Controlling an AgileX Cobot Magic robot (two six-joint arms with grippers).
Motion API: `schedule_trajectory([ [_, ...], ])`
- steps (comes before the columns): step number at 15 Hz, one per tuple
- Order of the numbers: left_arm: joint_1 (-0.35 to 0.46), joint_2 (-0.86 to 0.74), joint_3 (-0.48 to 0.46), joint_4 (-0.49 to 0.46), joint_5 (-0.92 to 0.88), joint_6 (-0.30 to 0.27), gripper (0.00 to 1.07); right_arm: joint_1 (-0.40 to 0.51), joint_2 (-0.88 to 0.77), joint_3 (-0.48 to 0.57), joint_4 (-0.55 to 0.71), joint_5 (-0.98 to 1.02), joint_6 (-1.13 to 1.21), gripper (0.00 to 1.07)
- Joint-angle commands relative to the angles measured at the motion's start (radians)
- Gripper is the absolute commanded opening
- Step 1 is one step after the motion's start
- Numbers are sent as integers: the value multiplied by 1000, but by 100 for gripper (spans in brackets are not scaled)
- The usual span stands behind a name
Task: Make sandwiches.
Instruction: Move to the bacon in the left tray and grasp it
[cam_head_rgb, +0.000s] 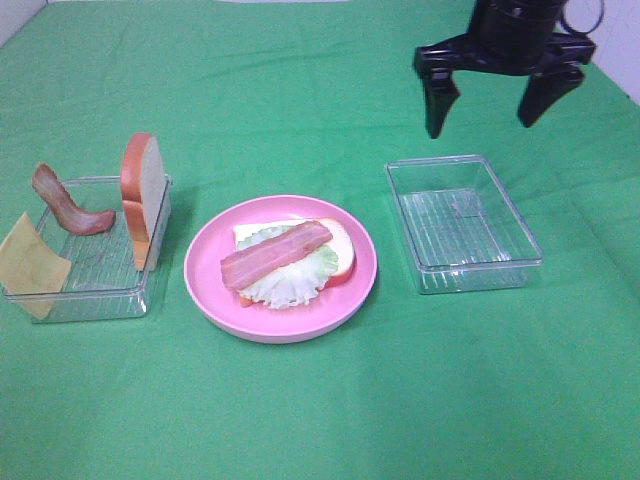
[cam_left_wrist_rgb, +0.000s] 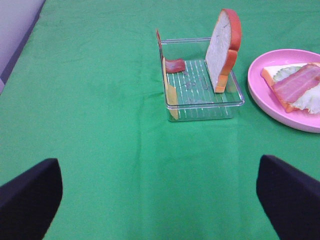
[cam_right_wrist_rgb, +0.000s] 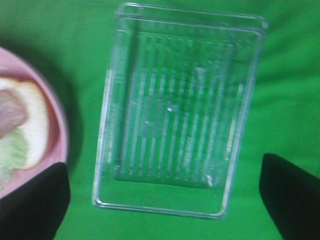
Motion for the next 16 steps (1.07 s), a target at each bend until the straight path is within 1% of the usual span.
schedule_trajectory([
  [1,-1,-12,3,-7,-2,0,102,-121,-6,-3,7,83,-20,98],
  [3,-1,-12,3,-7,-2,0,102,-201,-6,-3,24,106,-20,98],
  [5,-1,-12,3,-7,-2,0,102,-248,-10,0,24,143,-18,97],
  [8,-1,-12,3,-7,-2,0,102,-245,-48,33,26,143,-19,97],
  [9,-1,-12,3,-7,-2,0,102,-244,-72,64,31,143,-19,97],
  [10,-1,-12,3,-7,-2,0,102,-245,-110,120,29,143,-19,97],
  [11,-1,-12,3,-7,-2,0,102,-245,-228,284,29,143,-15,96],
  [12,-1,-12,3,-7,-2,0,102,-245,-267,333,32,143,-14,96],
  [13,-1,-12,3,-7,-2,0,102,-245,-393,468,32,135,-12,96],
  [14,-1,-12,3,-7,-2,0,102,-245,-482,556,27,127,-16,96],
  [15,-1,-12,3,-7,-2,0,102,-245,-532,595,25,116,-16,96],
  [16,-1,-12,3,-7,-2,0,102,-245,-632,656,18,92,-19,96],
])
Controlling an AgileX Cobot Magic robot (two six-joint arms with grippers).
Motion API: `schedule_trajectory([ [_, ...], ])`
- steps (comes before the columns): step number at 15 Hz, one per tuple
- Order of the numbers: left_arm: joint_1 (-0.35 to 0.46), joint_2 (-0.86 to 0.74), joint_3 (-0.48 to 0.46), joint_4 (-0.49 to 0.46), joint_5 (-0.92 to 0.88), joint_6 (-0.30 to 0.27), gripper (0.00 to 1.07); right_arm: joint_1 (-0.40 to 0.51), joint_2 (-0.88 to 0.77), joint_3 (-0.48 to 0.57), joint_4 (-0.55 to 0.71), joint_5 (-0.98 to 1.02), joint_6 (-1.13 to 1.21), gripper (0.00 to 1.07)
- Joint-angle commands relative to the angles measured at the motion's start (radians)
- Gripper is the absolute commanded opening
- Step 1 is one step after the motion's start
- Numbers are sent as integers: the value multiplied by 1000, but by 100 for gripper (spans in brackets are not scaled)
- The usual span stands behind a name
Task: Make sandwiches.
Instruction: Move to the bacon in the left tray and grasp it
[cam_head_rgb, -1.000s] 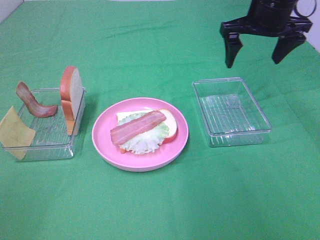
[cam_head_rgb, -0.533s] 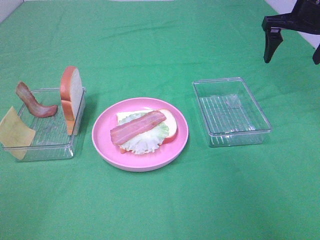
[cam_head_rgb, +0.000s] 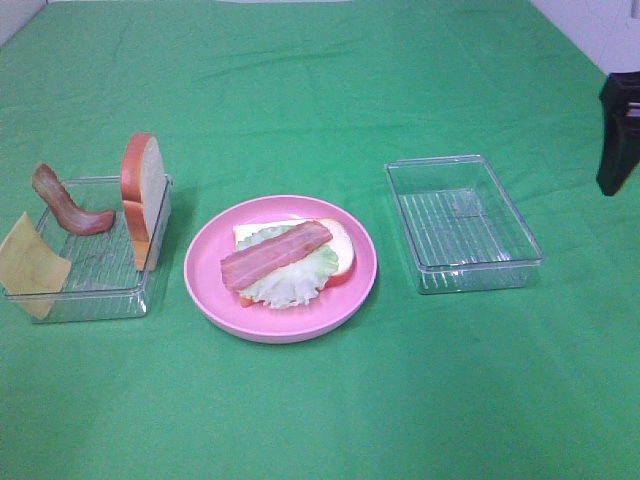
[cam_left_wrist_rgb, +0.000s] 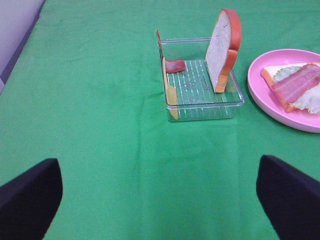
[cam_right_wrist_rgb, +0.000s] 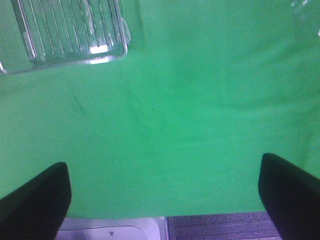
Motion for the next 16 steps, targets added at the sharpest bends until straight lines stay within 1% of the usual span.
schedule_trajectory([
  [1,-1,-12,3,-7,-2,0,102,-1,-209,135,-12,47,-12,96],
  [8,-1,-12,3,-7,-2,0,102,-1,-763,343,-11,21,-22,96],
  [9,-1,-12,3,-7,-2,0,102,-1,-884,386,-11,21,-47,96],
  [14,-1,-11,3,-7,-2,-1,102,-1,-1258,489,-11,31,-72,96],
  [16,-1,-11,3,-7,-2,-1,102,-1,-1355,515,-11,31,-72,96],
])
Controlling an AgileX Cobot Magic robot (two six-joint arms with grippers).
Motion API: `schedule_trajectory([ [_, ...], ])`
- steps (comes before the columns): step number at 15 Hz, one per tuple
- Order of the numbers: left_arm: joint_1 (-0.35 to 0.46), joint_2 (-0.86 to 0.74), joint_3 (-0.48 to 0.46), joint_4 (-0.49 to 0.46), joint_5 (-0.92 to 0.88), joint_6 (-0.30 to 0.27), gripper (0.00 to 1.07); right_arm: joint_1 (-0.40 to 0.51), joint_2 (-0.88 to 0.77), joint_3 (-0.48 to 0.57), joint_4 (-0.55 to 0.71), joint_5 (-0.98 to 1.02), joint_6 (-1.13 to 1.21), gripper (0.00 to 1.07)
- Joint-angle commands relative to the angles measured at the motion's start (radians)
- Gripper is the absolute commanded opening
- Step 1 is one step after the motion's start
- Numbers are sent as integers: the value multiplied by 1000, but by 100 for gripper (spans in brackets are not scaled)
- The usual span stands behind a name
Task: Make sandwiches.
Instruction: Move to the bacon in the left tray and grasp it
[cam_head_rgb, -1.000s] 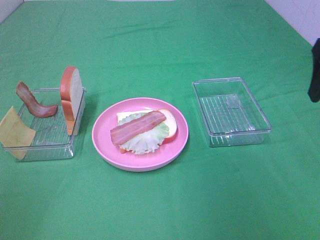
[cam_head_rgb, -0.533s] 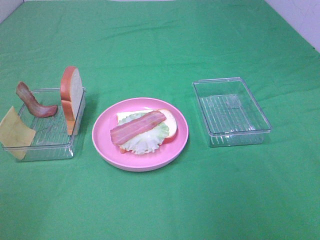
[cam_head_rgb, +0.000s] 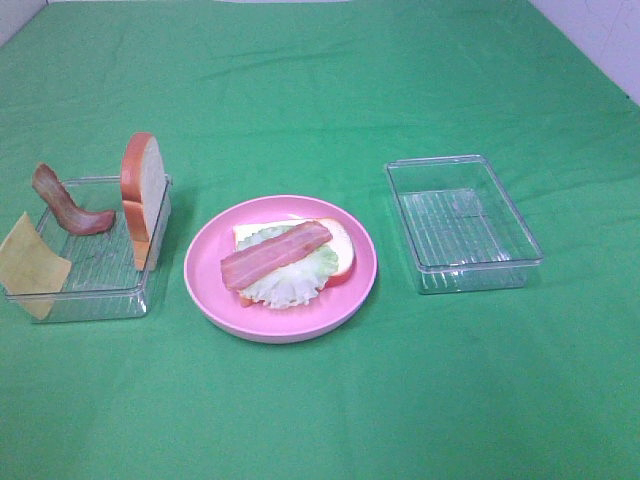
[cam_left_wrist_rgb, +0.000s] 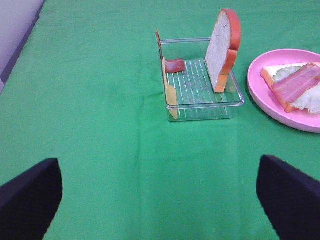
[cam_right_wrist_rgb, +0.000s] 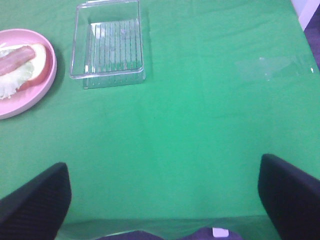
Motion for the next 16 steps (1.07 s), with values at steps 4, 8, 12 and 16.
schedule_trajectory([
  [4,-1,-11,3,-8,-2,-2,102,-1,-280,102,9,56,-7,96],
  [8,-1,-11,3,-8,-2,-3,102,-1,-281,200,10,-9,-22,96],
  [12,-1,-11,3,-8,-2,-2,102,-1,-281,296,23,-120,-9,96],
  [16,-1,-11,3,-8,-2,-3,102,-1,-280,292,22,-120,-9,96],
])
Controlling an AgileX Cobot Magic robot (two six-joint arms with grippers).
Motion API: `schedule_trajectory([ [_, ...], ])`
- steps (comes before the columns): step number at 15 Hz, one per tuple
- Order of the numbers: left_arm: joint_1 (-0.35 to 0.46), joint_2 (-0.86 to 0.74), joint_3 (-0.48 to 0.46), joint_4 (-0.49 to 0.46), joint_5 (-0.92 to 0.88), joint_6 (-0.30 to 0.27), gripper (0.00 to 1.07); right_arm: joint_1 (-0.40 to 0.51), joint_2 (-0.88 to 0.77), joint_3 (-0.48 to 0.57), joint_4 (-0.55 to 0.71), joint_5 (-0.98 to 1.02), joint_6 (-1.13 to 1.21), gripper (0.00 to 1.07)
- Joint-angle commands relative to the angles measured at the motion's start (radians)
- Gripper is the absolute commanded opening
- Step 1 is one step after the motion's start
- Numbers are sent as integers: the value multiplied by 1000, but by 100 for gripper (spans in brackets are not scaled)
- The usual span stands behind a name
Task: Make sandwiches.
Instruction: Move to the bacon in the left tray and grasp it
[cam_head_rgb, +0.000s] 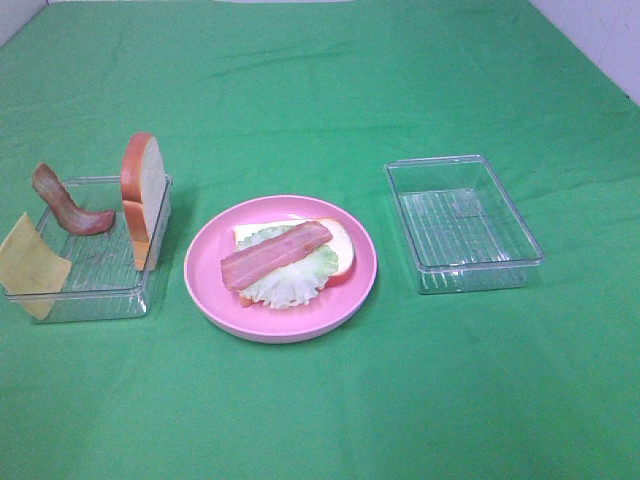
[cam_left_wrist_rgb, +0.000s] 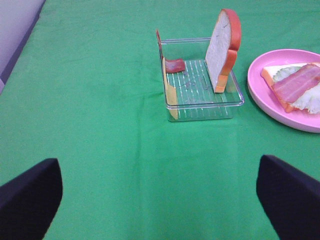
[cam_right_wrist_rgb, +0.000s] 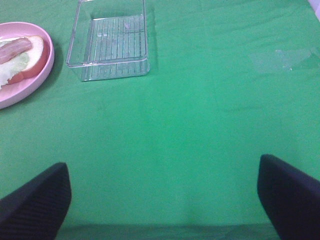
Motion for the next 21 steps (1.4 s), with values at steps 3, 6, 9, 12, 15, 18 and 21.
schedule_trajectory([
  [3,-1,-11,3,-8,-2,-3,102,-1,-31,3,8,-12,-3,96],
  [6,-1,-11,3,-9,-2,-6,102,-1,-31,2,8,-13,-3,96],
  [9,-1,94,-37,-9,47,-10,102,-1,-31,2,8,-13,-3,96],
  [12,-1,369,-157,-11,187,-13,102,-1,-31,2,8,-13,-3,96],
  [15,-1,711,-299,-12,240,-37,102,-1,-31,2,9,-13,-3,96],
  [18,-1,1055,-473,-4,236,-37,102,-1,-31,2,9,-13,-3,96],
  [21,-1,1337,-670,12,223,-25,102,-1,-31,2,9,-13,-3,96],
])
